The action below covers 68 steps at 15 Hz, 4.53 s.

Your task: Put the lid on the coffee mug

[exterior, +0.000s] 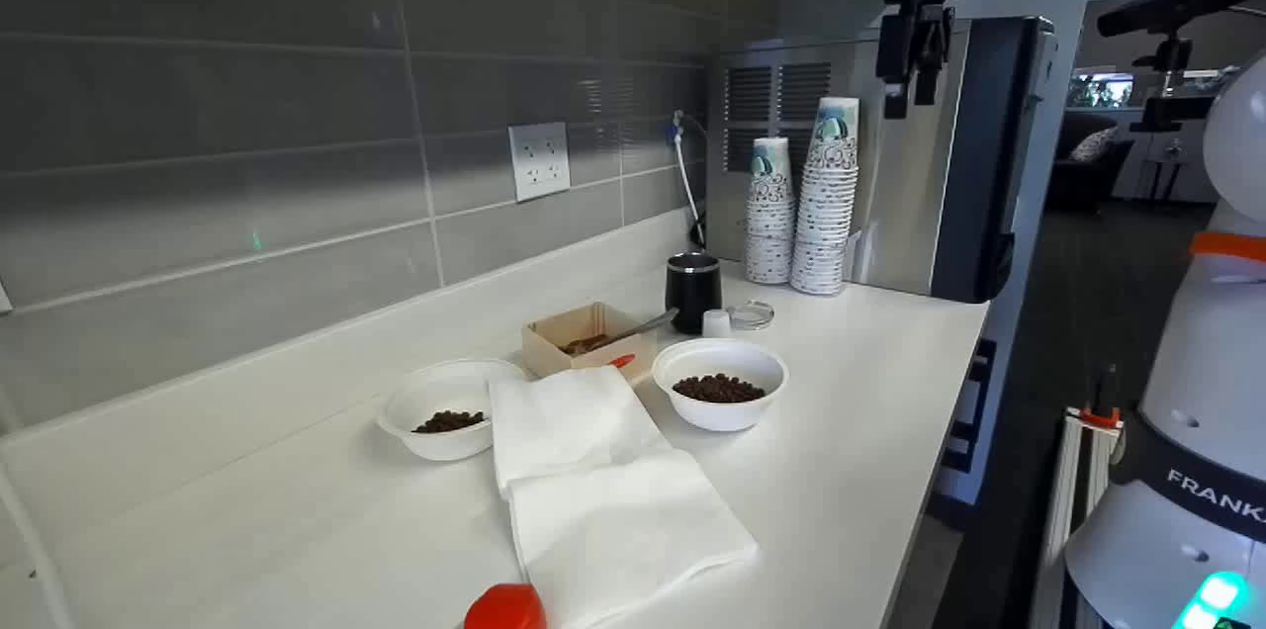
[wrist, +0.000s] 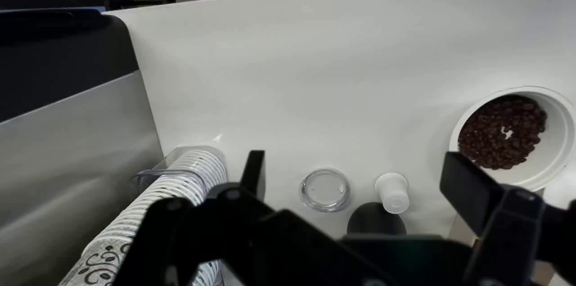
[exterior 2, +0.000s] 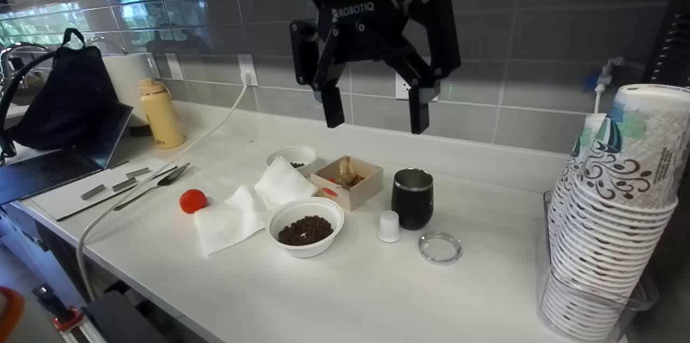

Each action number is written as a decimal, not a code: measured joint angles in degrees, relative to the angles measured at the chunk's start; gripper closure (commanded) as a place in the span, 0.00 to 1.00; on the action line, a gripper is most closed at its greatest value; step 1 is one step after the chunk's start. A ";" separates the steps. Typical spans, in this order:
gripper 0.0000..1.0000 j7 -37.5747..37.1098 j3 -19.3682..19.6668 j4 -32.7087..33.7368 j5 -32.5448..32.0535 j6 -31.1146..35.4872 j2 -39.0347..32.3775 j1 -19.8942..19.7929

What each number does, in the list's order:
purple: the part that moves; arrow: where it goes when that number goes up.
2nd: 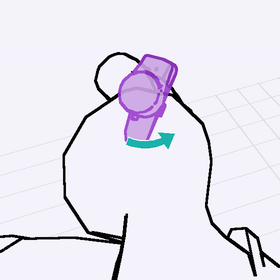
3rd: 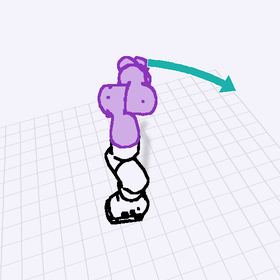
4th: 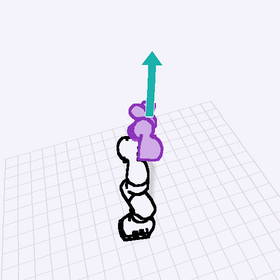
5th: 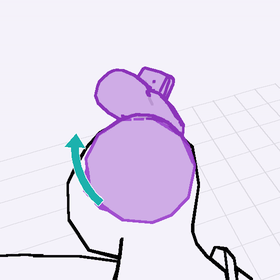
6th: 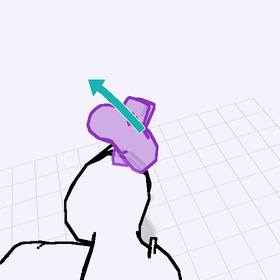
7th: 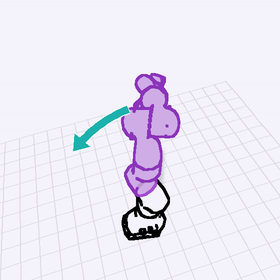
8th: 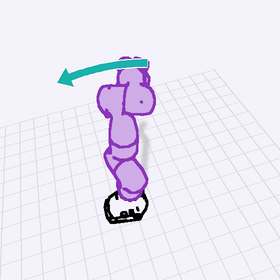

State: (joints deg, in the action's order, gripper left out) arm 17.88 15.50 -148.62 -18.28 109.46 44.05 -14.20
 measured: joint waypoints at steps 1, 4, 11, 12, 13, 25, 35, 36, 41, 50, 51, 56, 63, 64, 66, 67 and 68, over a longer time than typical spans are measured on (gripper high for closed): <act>0.00 0.00 -0.02 0.00 0.00 0.00 0.00 0.00; 0.00 0.00 -0.02 0.00 0.00 0.00 -0.01 0.00; 0.00 2.73 4.13 0.42 0.76 10.15 -8.97 2.10; 0.00 3.89 4.98 0.70 1.48 12.21 -11.68 2.89; 0.00 4.90 5.63 1.03 2.22 14.54 -14.57 3.59; 0.00 20.21 4.16 7.81 20.04 35.52 -46.81 4.54; 0.00 23.84 -4.45 16.87 24.82 36.60 -60.03 -1.58; 0.00 23.84 -4.87 17.53 24.80 36.59 -60.87 -1.98; 0.00 23.84 -6.76 19.61 24.69 36.48 -64.27 -3.13; 0.00 23.59 -7.75 21.15 23.58 36.37 -67.11 -3.32; 0.00 23.54 -7.80 21.19 23.48 36.37 -67.46 -3.32; 0.00 23.10 -7.90 21.43 23.20 36.37 -67.54 -3.32; 0.00 21.06 -7.91 21.14 21.88 36.38 -66.69 -3.22; 0.00 20.69 -7.91 21.01 21.60 36.38 -66.55 -3.21; 0.00 20.29 -7.94 20.76 21.29 36.38 -66.45 -3.20; 0.00 20.18 -7.96 20.63 21.22 36.38 -66.45 -3.20; 0.00 20.00 -7.99 20.51 21.15 36.38 -66.47 -3.19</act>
State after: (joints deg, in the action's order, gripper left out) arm 37.87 7.51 -128.11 2.87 145.84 -22.42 -17.40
